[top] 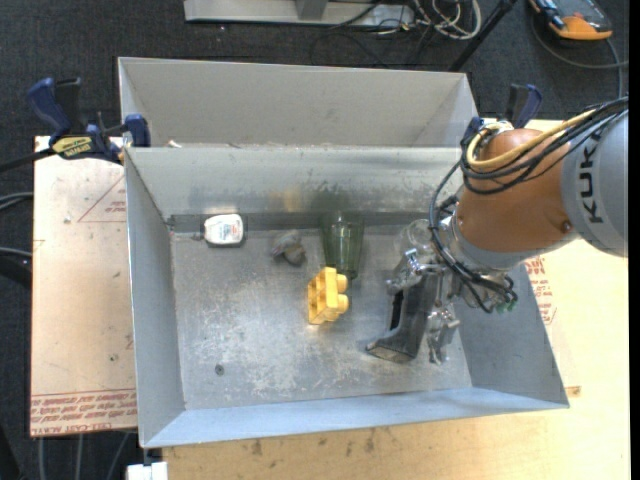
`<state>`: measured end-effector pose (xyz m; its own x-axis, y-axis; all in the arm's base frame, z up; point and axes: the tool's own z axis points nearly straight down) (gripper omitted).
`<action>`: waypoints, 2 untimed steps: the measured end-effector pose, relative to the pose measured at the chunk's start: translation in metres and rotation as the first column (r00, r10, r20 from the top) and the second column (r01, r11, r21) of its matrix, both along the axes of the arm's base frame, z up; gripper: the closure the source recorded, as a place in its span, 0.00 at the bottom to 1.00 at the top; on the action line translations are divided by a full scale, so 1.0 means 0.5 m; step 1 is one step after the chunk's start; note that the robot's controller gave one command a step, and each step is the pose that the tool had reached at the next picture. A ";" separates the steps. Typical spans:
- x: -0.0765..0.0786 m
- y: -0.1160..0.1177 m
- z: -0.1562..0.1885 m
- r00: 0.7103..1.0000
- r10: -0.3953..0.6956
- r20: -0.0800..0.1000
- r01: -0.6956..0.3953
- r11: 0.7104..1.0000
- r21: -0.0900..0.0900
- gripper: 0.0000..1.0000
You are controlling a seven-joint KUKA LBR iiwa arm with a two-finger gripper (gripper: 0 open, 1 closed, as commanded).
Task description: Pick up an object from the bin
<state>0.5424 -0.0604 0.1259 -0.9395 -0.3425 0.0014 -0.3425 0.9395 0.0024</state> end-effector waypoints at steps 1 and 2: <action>0.021 -0.021 -0.010 0.998 0.070 0.007 -0.070 0.998 -0.001 0.00; 0.044 -0.041 -0.085 0.924 0.381 0.008 -0.381 0.924 -0.002 0.00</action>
Offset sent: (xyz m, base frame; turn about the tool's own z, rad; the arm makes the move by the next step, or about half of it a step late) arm 0.0256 -0.0260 -0.0559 -0.4271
